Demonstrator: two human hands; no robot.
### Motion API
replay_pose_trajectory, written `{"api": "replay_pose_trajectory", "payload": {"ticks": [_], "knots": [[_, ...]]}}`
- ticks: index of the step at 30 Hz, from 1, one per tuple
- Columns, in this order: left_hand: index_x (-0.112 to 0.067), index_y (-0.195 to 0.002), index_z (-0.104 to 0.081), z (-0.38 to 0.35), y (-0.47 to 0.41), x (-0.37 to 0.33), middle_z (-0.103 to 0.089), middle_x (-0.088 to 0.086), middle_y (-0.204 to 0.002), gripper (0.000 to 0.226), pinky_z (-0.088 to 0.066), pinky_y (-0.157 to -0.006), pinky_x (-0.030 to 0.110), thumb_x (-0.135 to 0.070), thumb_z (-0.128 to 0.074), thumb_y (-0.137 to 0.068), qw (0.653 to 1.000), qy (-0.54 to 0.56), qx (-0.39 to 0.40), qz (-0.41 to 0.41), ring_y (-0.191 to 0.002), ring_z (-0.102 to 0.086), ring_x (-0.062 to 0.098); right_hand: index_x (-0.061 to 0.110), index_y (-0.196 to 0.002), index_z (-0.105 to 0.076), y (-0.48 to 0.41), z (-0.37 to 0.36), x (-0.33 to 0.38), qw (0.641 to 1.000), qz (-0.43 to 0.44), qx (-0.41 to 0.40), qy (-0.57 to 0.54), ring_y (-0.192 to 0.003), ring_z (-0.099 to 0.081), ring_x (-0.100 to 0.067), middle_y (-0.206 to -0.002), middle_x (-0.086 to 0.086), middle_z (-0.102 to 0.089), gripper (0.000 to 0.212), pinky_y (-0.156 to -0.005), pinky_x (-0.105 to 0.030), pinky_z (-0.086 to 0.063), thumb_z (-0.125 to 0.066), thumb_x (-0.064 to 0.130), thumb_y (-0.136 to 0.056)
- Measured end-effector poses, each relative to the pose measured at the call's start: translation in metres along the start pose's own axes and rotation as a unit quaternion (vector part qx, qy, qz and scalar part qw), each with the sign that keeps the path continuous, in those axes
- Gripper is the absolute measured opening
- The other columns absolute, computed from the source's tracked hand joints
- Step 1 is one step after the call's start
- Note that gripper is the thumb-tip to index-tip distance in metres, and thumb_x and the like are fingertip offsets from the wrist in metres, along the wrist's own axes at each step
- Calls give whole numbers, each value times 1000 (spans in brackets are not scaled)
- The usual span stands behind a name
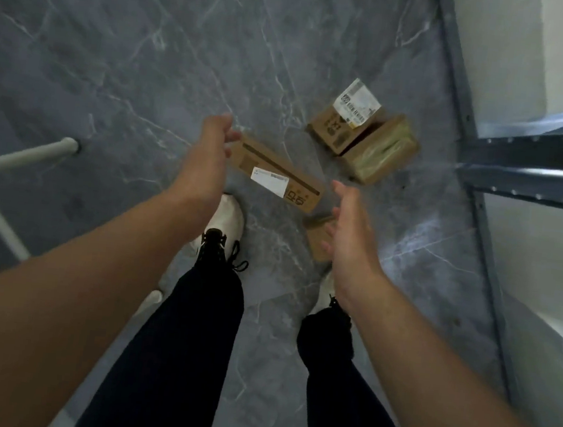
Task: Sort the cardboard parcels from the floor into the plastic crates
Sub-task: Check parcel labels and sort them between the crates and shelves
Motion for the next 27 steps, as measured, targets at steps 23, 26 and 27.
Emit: {"api": "replay_pose_trajectory", "payload": {"ticks": [23,26,27], "knots": [[-20,-102,-70,8,-62,9,-68,-4,-97,49,-42,-76,29,-56,-38,-95,998,-25,-45,-27,-89,-59,14,16,-120,-59,-56,-9,-31,985,38,-134,-103,-100,-66,-22,-108,-2,-66,58,-91,-50,-56,-53,64,-87],[-23,-101,-69,5,-19,-18,-64,-9,-90,42,-38,-72,26,-48,-35,-103,997,-5,-56,-54,-85,-58,8,22,-128,-68,-22,10,-9,987,61,-101,-112,-104,-72,-19,-113,3,-76,45,-90,-46,-57,-50,54,-102],[-22,-103,-68,4,-4,-26,-62,-9,-91,42,-38,-71,25,-48,-35,-104,996,0,-59,-63,-85,-57,7,24,-126,-73,-12,16,-3,987,68,-88,-119,-106,-75,-20,-113,2,-79,49,-92,-47,-59,-49,56,-99]]}}
Point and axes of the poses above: each hand's wrist, its own y-axis away from the middle knuckle, its own z-axis out of the back of the hand, x = y × z, the point moved 3 cm from there along -y, towards the middle knuckle
